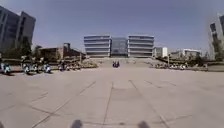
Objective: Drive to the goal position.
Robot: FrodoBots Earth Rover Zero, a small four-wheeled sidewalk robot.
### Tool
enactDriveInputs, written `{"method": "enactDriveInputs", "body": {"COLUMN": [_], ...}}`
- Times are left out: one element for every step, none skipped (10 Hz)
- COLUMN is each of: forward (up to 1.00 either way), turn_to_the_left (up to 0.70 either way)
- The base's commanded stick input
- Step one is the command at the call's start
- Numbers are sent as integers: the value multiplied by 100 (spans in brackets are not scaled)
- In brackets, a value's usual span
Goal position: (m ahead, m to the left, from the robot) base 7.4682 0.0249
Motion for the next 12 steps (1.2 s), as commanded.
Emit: {"method": "enactDriveInputs", "body": {"forward": [100,100,100,100,100,100,100,100,100,100,100,100], "turn_to_the_left": [0,0,0,0,0,0,0,0,0,0,0,0]}}
